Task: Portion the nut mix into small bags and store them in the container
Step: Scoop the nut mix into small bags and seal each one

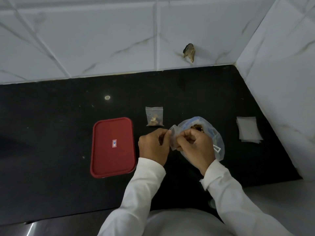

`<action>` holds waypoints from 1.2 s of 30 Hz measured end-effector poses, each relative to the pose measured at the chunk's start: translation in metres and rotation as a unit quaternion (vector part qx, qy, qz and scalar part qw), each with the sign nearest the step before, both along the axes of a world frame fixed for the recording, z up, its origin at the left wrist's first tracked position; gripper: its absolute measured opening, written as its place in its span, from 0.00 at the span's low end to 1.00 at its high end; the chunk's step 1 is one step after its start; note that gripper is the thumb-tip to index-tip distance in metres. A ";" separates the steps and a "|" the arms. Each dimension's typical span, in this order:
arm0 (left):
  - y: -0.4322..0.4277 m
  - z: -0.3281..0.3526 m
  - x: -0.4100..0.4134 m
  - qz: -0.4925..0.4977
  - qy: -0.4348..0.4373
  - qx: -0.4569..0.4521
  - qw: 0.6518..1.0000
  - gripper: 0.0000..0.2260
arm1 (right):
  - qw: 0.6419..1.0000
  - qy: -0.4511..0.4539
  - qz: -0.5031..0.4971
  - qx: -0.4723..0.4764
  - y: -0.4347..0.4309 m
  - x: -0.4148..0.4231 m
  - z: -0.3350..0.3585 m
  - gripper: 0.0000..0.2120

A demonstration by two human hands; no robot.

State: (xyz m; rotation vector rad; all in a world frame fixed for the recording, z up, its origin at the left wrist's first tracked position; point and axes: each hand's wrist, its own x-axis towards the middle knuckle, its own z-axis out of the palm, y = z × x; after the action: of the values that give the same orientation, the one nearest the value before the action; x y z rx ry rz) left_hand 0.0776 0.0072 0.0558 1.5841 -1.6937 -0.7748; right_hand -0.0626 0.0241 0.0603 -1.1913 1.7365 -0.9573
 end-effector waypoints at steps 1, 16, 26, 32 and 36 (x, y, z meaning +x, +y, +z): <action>-0.001 -0.001 0.001 -0.010 -0.031 -0.040 0.999 0.04 | 0.999 0.038 -0.006 -0.006 -0.001 -0.002 -0.002 0.02; -0.007 0.006 -0.015 -0.149 -0.190 -0.126 0.962 0.08 | 0.968 0.241 0.046 -0.059 -0.013 -0.009 0.008 0.11; -0.010 0.014 -0.007 0.006 0.125 0.087 0.988 0.17 | 0.971 0.214 0.080 0.071 -0.028 -0.025 0.034 0.12; -0.016 -0.008 -0.023 0.057 0.496 0.522 0.692 0.27 | 0.970 0.190 0.152 0.025 -0.027 -0.029 0.050 0.08; -0.016 -0.015 -0.031 0.044 0.522 0.512 0.681 0.28 | 0.947 0.245 0.205 0.029 -0.025 -0.020 0.054 0.09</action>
State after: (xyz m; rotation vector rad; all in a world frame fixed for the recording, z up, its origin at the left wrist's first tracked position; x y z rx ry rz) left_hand 0.0466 -0.0083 0.0408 1.2438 -0.2314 -2.2573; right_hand -0.0828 -0.0007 0.1141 -1.7711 1.7591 -0.3732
